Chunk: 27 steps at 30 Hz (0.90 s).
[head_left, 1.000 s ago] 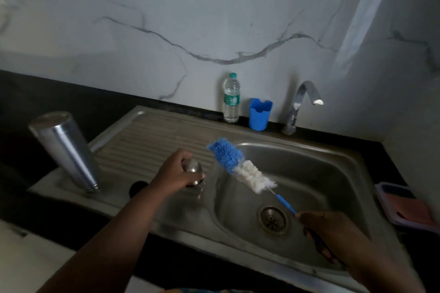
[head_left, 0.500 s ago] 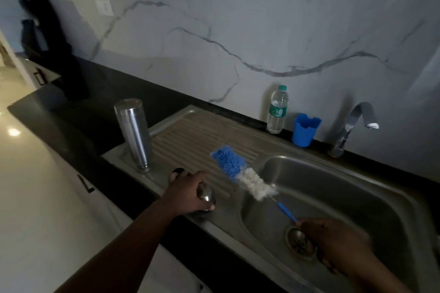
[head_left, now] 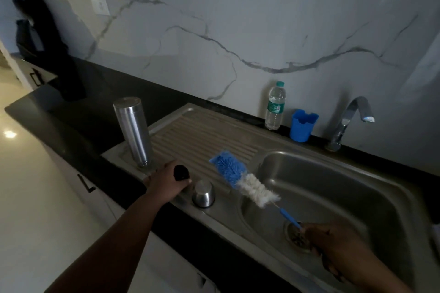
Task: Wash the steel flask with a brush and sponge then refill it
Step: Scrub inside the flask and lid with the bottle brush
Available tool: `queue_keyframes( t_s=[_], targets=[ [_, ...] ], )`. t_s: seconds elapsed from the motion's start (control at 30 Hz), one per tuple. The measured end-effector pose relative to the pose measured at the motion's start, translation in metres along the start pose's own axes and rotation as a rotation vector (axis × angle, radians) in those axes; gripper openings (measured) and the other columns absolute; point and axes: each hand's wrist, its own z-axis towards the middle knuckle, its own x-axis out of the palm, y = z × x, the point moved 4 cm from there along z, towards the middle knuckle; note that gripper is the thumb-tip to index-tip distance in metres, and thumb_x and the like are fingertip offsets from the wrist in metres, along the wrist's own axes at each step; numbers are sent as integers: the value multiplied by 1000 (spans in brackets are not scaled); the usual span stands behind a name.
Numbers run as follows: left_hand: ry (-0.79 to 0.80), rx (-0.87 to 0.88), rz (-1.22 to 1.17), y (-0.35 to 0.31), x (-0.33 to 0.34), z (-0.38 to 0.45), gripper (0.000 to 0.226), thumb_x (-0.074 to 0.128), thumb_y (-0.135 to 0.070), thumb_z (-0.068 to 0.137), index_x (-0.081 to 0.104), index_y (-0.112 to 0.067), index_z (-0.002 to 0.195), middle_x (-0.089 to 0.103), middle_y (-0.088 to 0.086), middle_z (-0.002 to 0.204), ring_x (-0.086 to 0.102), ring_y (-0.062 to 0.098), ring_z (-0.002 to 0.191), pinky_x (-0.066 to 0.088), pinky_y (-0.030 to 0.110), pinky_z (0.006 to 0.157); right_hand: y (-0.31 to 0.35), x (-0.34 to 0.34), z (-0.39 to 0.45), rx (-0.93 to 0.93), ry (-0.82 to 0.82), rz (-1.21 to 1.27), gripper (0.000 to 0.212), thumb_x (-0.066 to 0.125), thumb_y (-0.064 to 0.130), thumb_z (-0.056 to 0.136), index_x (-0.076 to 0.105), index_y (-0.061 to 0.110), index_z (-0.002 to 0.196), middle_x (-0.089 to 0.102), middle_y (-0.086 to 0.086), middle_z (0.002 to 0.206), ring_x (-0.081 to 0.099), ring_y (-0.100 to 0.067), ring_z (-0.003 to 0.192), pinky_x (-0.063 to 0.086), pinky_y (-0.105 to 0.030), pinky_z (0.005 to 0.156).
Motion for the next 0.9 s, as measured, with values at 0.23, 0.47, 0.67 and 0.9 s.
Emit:
queue_keyframes(
  t_s=[0.23,0.47,0.67,0.9],
  targets=[
    [-33,-24,-478,-24,-3,35,68,87,-44,50,62,-19,108,67,3,103,65,23,96,54,38,85,9,8,-10,-54,-147,113,22,59,10,92,77,7,79,47,-8,46,33,-13,31,23,-15,33],
    [402,-141,-1223,-128,11,64,11,73,-14,84,65,-16,90,65,3,83,58,9,68,44,20,63,25,0,-31,-172,-360,82,28,64,10,89,76,15,64,50,-4,46,39,-8,32,29,-15,33],
    [656,-382,-1545,-194,63,58,20,67,-24,89,60,-8,99,62,12,92,60,18,79,51,27,73,12,-9,-61,-196,-522,-47,24,73,31,79,73,46,61,60,14,48,52,7,46,39,-19,55],
    [824,-466,-1604,-249,122,19,28,64,-26,90,61,-7,111,64,12,101,62,22,88,52,29,71,-12,-21,-76,-100,-707,-143,52,70,26,83,57,70,59,63,25,58,56,17,61,43,-7,57]
  ],
)
